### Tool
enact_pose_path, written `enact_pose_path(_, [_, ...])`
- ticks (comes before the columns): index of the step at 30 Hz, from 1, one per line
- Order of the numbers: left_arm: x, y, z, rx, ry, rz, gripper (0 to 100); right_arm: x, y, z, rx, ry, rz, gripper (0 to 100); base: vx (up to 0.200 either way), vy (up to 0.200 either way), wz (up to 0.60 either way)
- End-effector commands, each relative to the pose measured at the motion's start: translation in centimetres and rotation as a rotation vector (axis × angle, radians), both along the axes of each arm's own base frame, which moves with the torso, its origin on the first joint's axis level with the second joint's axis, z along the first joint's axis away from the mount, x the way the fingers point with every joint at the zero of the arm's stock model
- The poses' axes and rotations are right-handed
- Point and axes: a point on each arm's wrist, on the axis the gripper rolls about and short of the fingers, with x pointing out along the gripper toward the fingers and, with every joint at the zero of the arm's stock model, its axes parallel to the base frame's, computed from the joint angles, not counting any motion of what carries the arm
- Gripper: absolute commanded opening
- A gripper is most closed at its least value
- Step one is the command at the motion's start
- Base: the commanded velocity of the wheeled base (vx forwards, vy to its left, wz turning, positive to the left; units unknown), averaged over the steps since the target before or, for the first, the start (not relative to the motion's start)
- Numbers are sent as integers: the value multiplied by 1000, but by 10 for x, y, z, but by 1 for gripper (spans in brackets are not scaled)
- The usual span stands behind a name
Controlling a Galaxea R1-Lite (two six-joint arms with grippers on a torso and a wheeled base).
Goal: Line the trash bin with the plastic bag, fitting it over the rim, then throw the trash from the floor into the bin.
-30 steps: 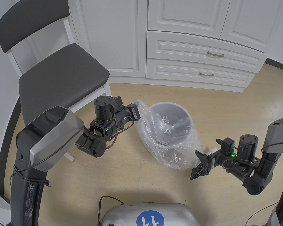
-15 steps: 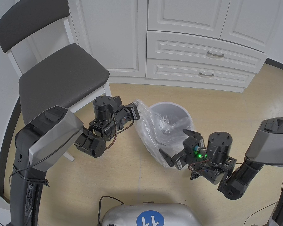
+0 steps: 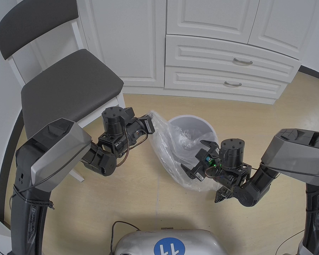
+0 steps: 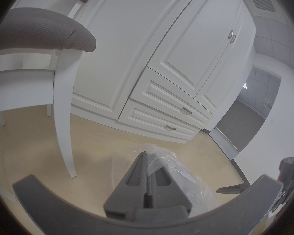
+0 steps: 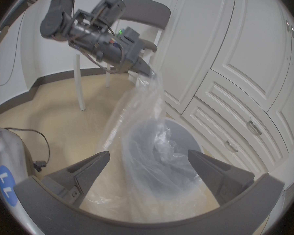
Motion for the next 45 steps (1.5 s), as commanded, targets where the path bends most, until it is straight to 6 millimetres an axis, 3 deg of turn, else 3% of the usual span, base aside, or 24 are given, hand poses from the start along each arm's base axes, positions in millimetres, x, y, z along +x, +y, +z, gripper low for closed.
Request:
enact_pose_path(1, [0,1,2,-3,-4,2,0,10,-7,-14,-23,20,-26,100,0,0,0])
enact_pose_path(9, [0,0,-6,8,17,0,0,29,7,-27,-26,-1,-34,100,0,0,0])
enact_pose_path(10, [1,0,-7,9,18,0,100,31,8,-28,-26,-5,-40,100,0,0,0])
enact_pose_path(13, [4,2,-12,13,27,5,100,33,10,-28,-30,-10,-58,100,0,0,0])
enact_pose_path(26, [7,20,-4,16,12,20,100,37,11,-25,-21,-25,-67,100,0,0,0])
enact_pose_path(27, [6,20,-3,18,13,19,100,37,11,-25,-19,-26,-68,0,0,0,0])
enact_pose_path(31, [3,22,-1,27,22,13,100,46,13,-18,4,-58,-75,0,0,0,0])
enact_pose_path(37, [3,30,-13,154,55,14,100,67,11,0,56,-110,-127,0,0,0,0])
enact_pose_path(45, [1,30,-25,221,89,10,100,114,9,12,208,-144,-301,0,0,0,0])
